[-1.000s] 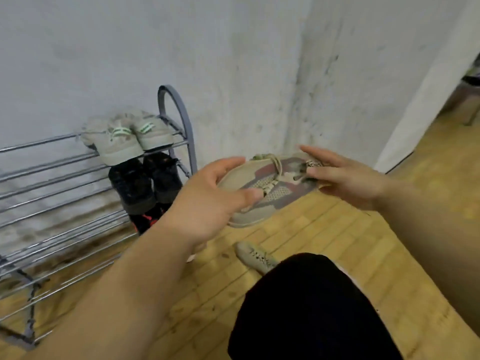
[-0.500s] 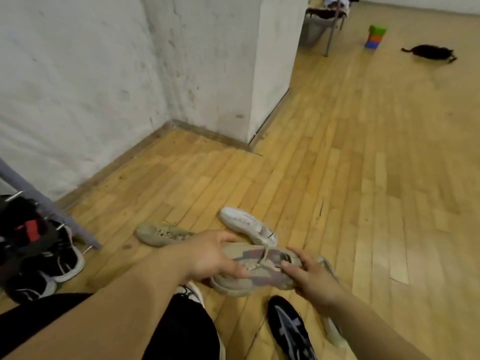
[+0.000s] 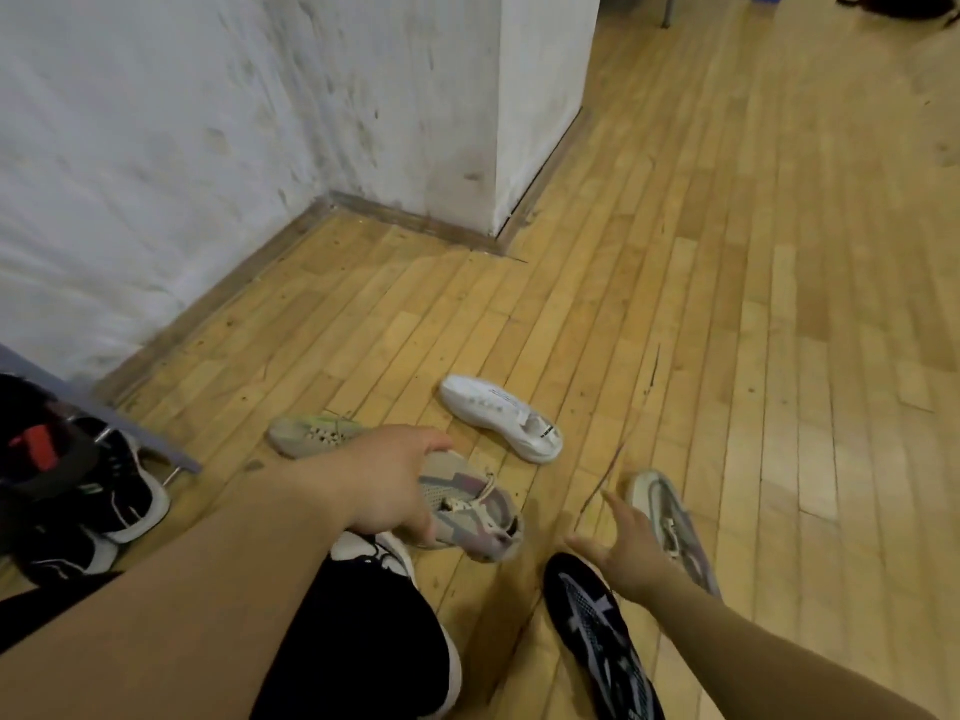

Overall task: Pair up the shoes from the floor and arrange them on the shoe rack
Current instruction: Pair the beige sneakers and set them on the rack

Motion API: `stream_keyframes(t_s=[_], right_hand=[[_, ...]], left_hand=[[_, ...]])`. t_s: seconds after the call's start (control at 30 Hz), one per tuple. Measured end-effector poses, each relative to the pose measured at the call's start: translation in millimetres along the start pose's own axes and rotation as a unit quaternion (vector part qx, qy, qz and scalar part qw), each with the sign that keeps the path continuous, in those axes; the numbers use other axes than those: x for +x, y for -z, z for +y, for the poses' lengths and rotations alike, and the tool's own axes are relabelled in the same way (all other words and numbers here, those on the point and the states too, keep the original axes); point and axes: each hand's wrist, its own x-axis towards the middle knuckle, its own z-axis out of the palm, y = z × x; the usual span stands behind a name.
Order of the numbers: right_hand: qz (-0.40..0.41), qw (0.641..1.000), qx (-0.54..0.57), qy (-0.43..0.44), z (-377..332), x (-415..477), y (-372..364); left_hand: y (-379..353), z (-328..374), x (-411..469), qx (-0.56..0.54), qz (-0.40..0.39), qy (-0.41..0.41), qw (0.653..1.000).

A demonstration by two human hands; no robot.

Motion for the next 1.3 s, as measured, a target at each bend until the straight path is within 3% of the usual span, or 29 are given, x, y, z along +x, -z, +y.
stream_keyframes(t_s=[0.1, 0.17, 0.27, 0.5, 0.7, 0.87, 1.0, 1.3], right_hand=[[0.08, 0.98, -0.084, -0.164, 78.0, 18.2, -4.8], [0.073, 0.973, -0.07, -0.209, 112.9, 13.9, -4.4], [0.041, 0.976, -0.023, -0.213, 136.9, 13.7, -17.8], [0.111, 0.974, 0.004, -0.2, 120.8, 4.8, -35.4], [0.132, 0.976, 0.167, -0.036, 11.7, -20.4, -21.2], [0.092, 0.945, 0.291, 0.116, -101.5, -46.6, 7.2], [0.055, 0.919, 0.299, 0.253, -191.3, -76.1, 31.7], [-0.054, 0.817, 0.174, 0.547, -393.9, -182.2, 3.2]], left_hand=[[0.6, -11.9, 6.9, 0.041, -0.011, 0.023, 0.999], [1.1, -18.5, 11.8, 0.058, -0.018, 0.03, 0.998], [-1.3, -22.0, 14.7, 0.073, -0.012, 0.027, 0.997], [0.8, -16.0, 19.4, 0.061, -0.005, 0.019, 0.998], [22.3, -3.8, 8.4, 0.03, 0.045, 0.004, 0.998], [79.4, -2.9, -58.4, -0.058, 0.181, 0.017, 0.982], [114.6, -47.5, -149.4, -0.171, 0.326, 0.048, 0.929], [83.2, -177.3, -338.7, -0.308, 0.488, 0.14, 0.804]])
